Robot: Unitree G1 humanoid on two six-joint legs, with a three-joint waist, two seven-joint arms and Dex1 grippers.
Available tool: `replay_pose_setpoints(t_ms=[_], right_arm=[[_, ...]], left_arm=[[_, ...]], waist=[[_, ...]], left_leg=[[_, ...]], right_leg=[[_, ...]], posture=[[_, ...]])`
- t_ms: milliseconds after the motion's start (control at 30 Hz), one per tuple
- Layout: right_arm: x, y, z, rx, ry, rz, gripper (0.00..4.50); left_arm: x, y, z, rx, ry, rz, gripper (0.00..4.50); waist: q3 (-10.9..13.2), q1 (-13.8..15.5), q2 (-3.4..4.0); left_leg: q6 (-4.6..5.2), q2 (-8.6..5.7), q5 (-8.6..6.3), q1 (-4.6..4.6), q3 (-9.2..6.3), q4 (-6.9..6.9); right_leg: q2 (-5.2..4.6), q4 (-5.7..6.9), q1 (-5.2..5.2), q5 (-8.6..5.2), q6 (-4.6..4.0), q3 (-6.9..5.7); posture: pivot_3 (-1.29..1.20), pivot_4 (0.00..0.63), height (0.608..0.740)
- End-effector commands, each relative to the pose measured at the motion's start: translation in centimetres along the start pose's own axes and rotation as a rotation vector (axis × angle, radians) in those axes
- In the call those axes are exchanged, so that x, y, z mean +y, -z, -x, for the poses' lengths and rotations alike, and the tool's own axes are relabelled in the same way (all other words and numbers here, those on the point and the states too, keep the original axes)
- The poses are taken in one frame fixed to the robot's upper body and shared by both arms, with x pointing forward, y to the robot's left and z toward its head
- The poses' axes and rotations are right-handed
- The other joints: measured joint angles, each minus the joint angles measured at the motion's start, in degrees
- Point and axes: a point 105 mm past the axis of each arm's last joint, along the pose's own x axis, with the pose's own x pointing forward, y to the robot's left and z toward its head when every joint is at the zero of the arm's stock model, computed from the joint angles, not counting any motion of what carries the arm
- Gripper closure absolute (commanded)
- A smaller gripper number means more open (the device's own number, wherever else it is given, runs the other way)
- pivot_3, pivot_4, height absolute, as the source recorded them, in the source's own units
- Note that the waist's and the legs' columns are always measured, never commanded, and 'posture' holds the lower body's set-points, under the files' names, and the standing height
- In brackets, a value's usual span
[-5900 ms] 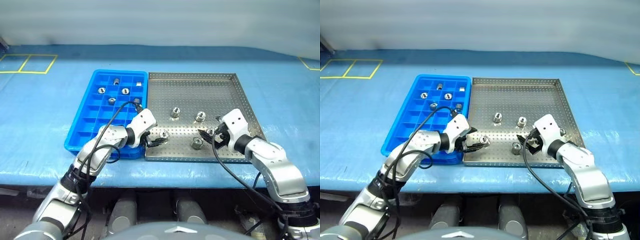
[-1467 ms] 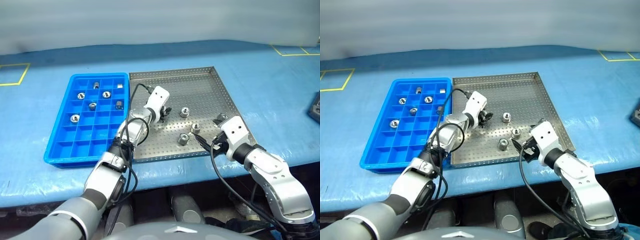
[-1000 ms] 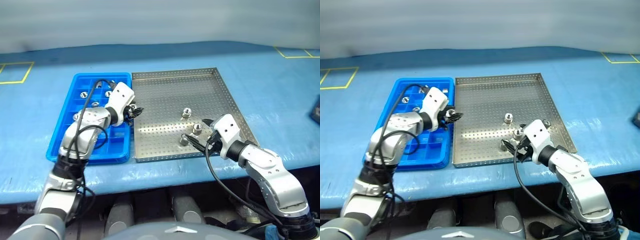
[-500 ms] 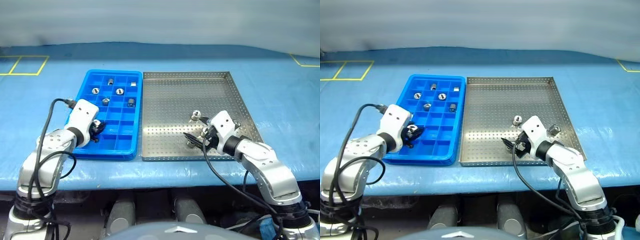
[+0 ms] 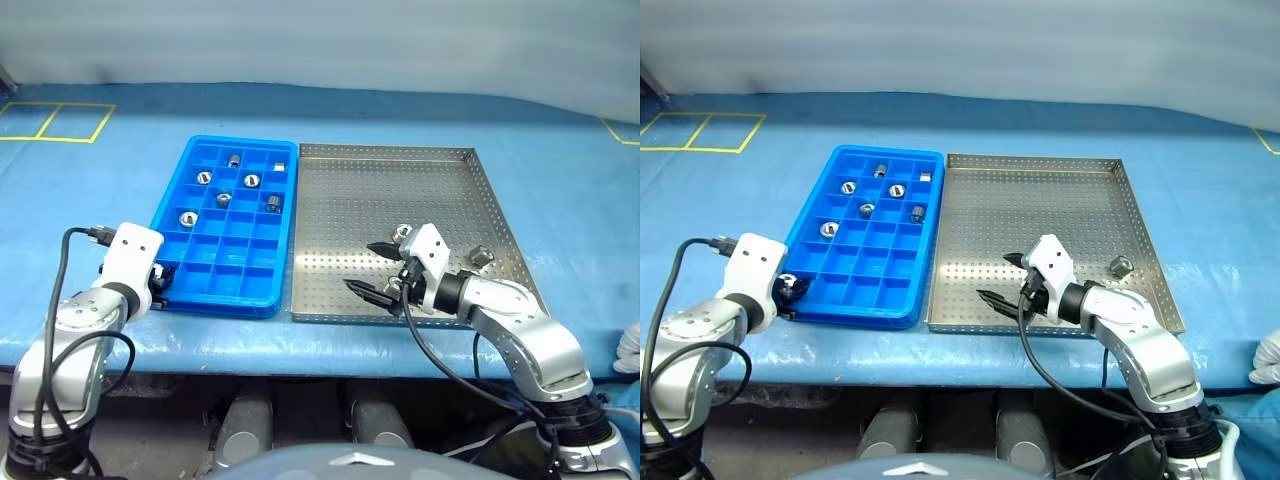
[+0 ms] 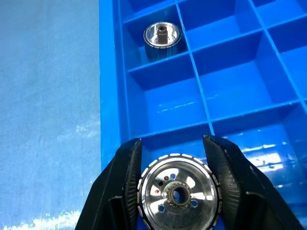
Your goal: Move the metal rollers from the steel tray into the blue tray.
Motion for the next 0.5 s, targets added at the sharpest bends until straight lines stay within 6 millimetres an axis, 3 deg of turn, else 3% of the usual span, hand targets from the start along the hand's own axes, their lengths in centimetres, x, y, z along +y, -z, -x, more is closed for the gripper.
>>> replay_pose_setpoints(t_ms=[33, 133, 200, 333, 500], right_arm=[[-0.2, -1.2, 0.0, -0.033, 0.008, 0.062, 0.00], [-0.2, -1.3, -0.2, -0.035, 0.014, 0.075, 0.00], [-0.2, -1.3, -0.1, -0.038, 0.020, 0.081, 0.00], [-0.6, -1.4, 0.3, -0.041, 0.064, 0.088, 0.00], [-2.1, -0.5, 1.4, 0.037, 0.209, 0.118, 0.00]], left_arm=[[0.2, -0.3, 0.6, -0.024, -0.015, -0.039, 2.25], [0.3, -0.8, 0.2, -0.047, -0.035, -0.022, 1.47], [-0.5, -2.7, 0.2, -0.155, 0.017, 0.050, 0.84], [-3.6, -7.3, 0.9, -0.401, 0.243, 0.169, 0.84], [-10.6, -11.4, 1.0, -0.544, 0.619, 0.082, 0.84]], waist=[[0.00, -0.17, 0.00], [0.00, -0.04, 0.00], [0.00, 0.10, -0.01], [-0.05, 0.80, -0.11], [-0.07, 1.06, -0.07]], left_leg=[[-0.01, 0.01, -0.01, 0.02, 0.01, -0.02], [-0.02, 0.02, -0.01, 0.03, 0.00, -0.04], [-0.02, 0.03, -0.01, 0.03, -0.02, -0.03], [-0.03, 0.02, -0.01, -0.04, -0.06, 0.12], [-0.03, 0.01, -0.01, -0.04, -0.03, 0.10]], right_leg=[[0.00, 0.00, 0.00, 0.00, 0.00, 0.00], [0.00, 0.01, -0.01, -0.03, -0.04, -0.04], [0.00, 0.02, 0.00, -0.03, -0.05, -0.08], [-0.02, -0.01, 0.05, -0.02, -0.04, -0.16], [-0.02, 0.00, 0.06, -0.02, -0.04, -0.13]], posture=[[0.17, 0.150, 0.740], [0.16, 0.150, 0.740], [0.15, 0.150, 0.740], [0.12, 0.150, 0.740], [0.03, 0.150, 0.740]])
